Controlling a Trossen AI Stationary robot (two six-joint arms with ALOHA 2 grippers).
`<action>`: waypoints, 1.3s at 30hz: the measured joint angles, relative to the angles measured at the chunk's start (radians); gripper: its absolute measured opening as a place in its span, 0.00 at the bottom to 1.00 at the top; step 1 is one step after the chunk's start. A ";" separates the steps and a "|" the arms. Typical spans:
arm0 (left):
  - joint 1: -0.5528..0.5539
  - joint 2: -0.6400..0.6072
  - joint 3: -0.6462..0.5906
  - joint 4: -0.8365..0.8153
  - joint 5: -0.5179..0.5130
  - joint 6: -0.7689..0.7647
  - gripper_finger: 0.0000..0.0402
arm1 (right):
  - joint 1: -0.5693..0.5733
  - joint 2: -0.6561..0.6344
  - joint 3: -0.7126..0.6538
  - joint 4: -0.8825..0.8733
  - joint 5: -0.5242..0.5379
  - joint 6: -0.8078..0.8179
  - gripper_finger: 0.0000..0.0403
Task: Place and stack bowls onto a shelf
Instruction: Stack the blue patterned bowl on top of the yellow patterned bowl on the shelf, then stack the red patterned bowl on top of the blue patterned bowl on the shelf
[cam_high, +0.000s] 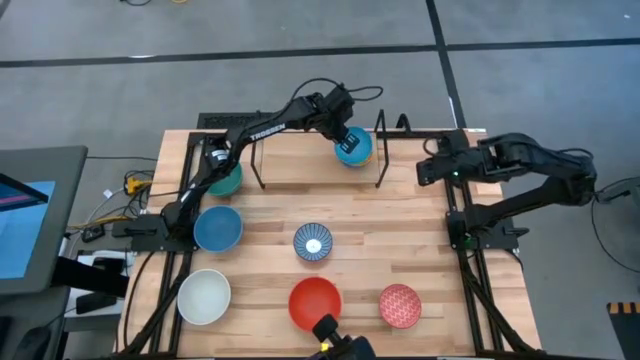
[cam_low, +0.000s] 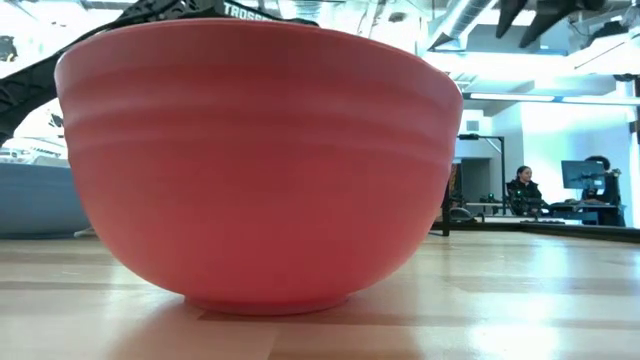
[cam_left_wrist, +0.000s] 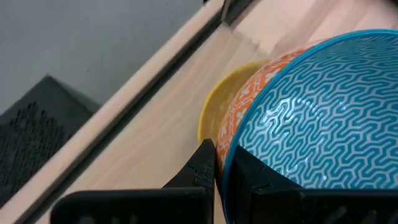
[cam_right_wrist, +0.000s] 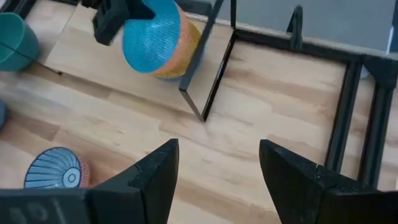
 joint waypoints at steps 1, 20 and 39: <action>0.000 0.001 0.000 0.000 0.001 0.002 0.00 | 0.004 -0.013 -0.016 0.007 -0.001 0.011 0.62; -0.001 0.010 0.000 0.032 -0.015 0.012 0.04 | 0.014 -0.036 -0.087 0.102 -0.003 0.029 0.62; -0.010 -0.107 0.022 -0.117 0.071 -0.019 0.35 | -0.009 0.092 -0.087 0.176 -0.007 -0.065 0.62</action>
